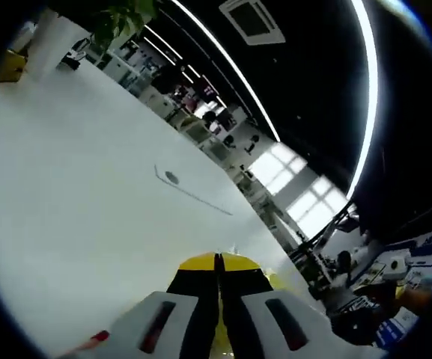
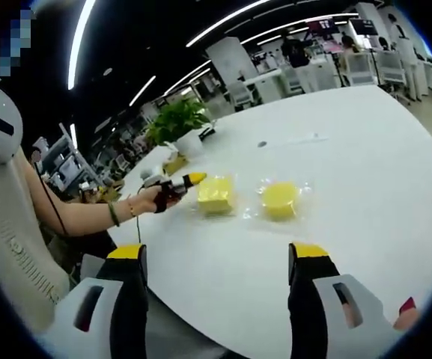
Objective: Compare the silicone blocks by pressing each to a similar depth, holding the contact briefly, and releasing to observe deformation and rebound differences across the visible hardness samples.
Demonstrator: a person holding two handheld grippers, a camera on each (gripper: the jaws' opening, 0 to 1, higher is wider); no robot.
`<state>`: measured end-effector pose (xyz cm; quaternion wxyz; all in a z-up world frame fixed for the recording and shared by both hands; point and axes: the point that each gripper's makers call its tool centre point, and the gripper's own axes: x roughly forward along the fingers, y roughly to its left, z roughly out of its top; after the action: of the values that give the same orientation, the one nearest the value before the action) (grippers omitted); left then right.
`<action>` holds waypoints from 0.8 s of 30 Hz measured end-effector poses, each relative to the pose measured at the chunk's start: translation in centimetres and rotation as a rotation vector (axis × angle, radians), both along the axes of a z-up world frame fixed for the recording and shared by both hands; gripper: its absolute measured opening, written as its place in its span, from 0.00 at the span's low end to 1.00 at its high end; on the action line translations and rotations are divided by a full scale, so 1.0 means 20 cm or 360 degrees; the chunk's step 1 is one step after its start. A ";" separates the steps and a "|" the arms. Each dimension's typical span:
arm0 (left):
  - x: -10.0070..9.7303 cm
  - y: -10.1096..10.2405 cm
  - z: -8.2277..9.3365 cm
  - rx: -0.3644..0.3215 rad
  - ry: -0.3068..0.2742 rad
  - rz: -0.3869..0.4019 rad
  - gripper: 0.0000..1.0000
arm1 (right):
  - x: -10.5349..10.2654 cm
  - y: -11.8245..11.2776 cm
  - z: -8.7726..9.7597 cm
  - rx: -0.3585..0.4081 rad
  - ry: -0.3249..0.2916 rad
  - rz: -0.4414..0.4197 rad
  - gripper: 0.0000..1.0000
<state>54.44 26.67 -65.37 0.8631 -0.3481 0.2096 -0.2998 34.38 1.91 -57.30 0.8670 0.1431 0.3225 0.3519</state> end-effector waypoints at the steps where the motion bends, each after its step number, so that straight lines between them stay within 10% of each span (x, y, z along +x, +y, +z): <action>1: -0.01 -0.01 0.02 0.0005 -0.0013 -0.0010 0.00 | 0.00 0.00 0.01 0.0001 -0.0005 0.0004 0.71; 24: -0.23 -0.24 0.31 0.0179 -0.0196 -0.0250 0.00 | -0.11 -0.05 0.19 0.0024 -0.0239 0.0004 0.75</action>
<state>49.82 21.89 -59.11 0.8665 -0.2624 0.1992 -0.3750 32.08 0.84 -53.50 0.8872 0.1223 0.2542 0.3651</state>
